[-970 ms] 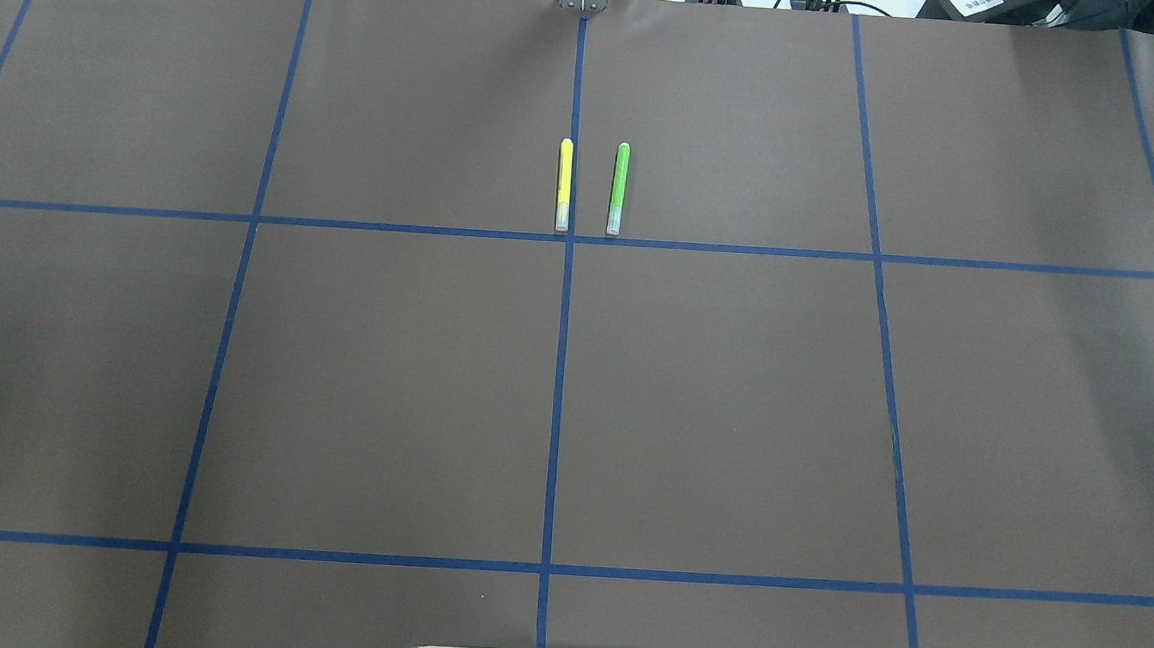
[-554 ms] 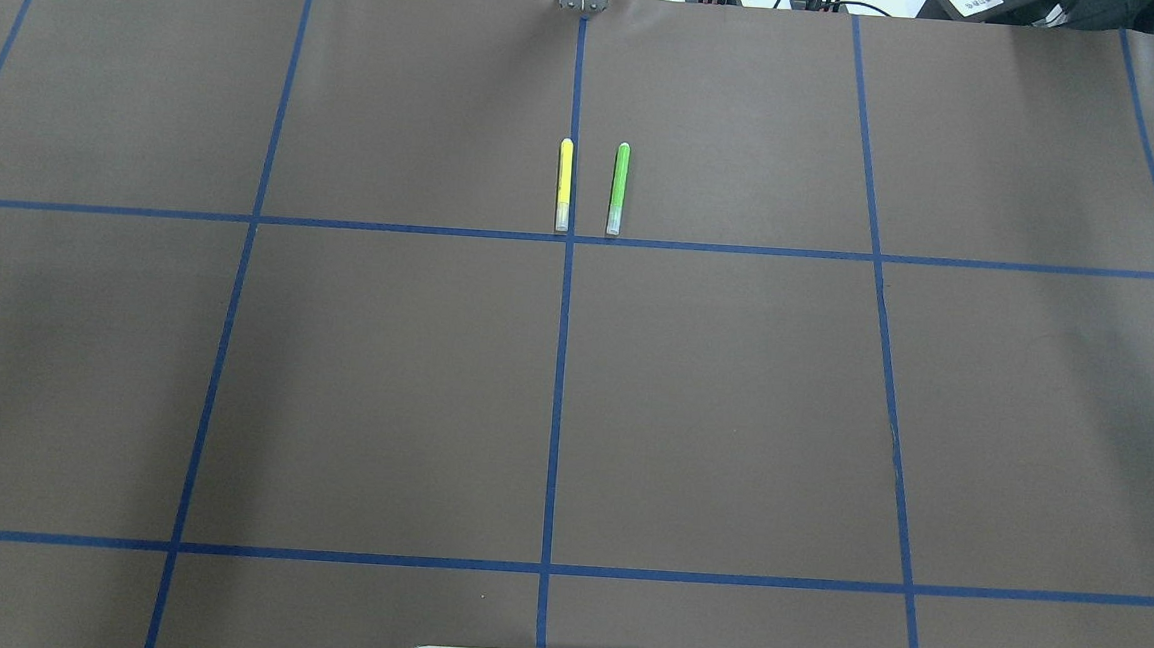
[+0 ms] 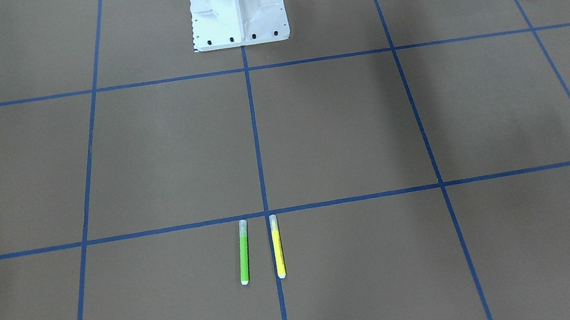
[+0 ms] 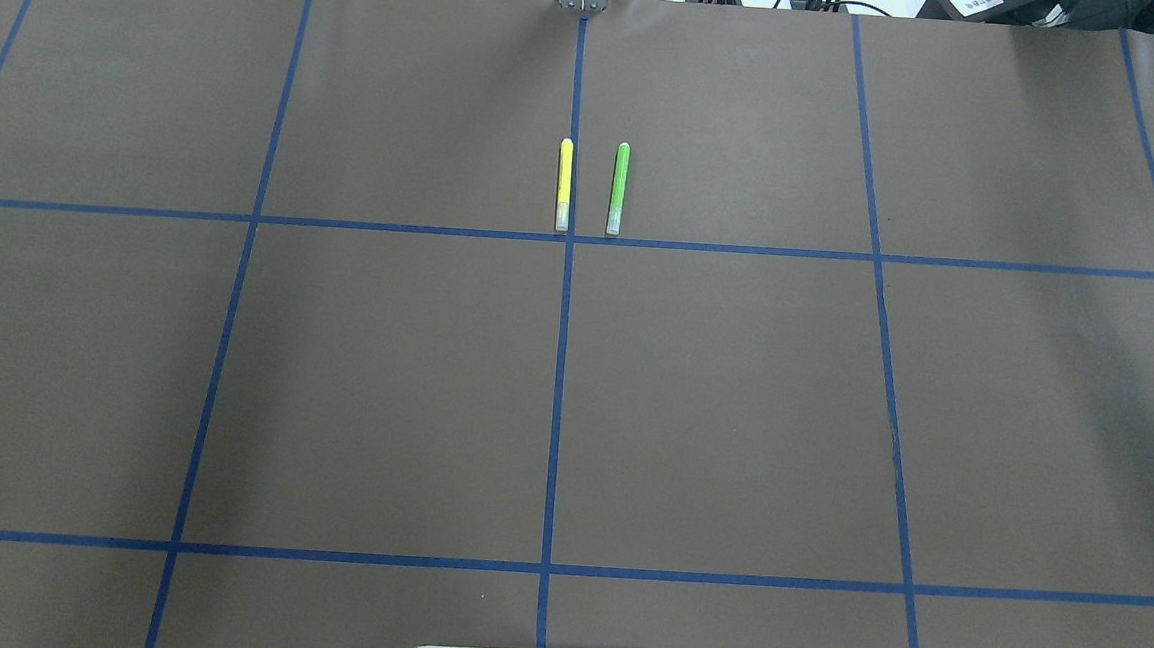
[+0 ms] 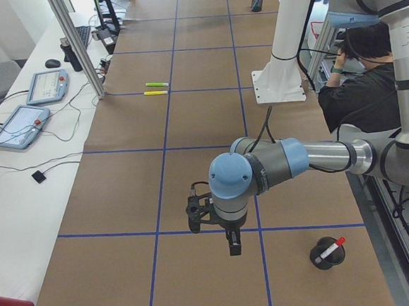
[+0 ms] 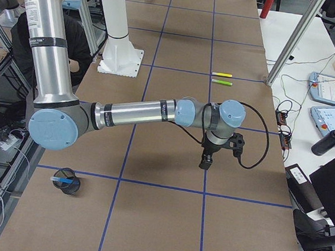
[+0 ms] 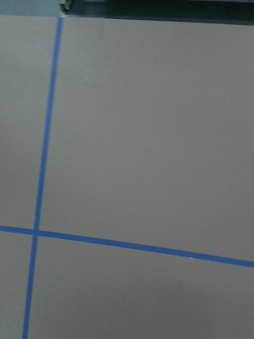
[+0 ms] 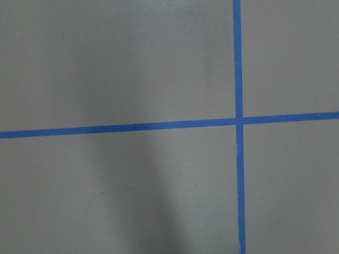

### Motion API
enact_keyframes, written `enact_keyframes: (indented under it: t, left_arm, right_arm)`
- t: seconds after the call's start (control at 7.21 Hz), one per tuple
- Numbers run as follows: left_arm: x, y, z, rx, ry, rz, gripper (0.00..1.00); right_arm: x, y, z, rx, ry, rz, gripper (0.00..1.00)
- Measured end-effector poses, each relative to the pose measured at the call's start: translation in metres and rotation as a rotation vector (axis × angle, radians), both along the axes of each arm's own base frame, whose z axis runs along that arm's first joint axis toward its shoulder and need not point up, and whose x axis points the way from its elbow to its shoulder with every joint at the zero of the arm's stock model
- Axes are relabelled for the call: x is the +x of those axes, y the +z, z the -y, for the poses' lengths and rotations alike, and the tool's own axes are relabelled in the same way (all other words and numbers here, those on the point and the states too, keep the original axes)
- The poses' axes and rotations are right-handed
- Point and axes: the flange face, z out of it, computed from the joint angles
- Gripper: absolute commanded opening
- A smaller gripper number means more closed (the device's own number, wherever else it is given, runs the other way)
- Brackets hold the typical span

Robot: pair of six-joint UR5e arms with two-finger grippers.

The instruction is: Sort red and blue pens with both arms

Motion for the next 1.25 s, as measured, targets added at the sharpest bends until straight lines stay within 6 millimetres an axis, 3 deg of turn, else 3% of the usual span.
enact_keyframes:
  t: [0.42, 0.55, 1.25]
  left_arm:
    - [0.058, -0.021, 0.044, 0.051, -0.037, 0.014, 1.00]
    - [0.067, -0.028, 0.052, 0.078, -0.030, 0.014, 1.00]
    - [0.076, -0.025, 0.056, 0.077, -0.036, 0.010, 1.00]
  right_arm:
    - [0.005, 0.032, -0.002, -0.023, 0.019, -0.055, 0.99]
    - [0.006, 0.037, -0.004, -0.028, 0.026, -0.056, 0.99]
    - [0.009, 0.045, -0.011, -0.011, 0.147, -0.046, 0.99]
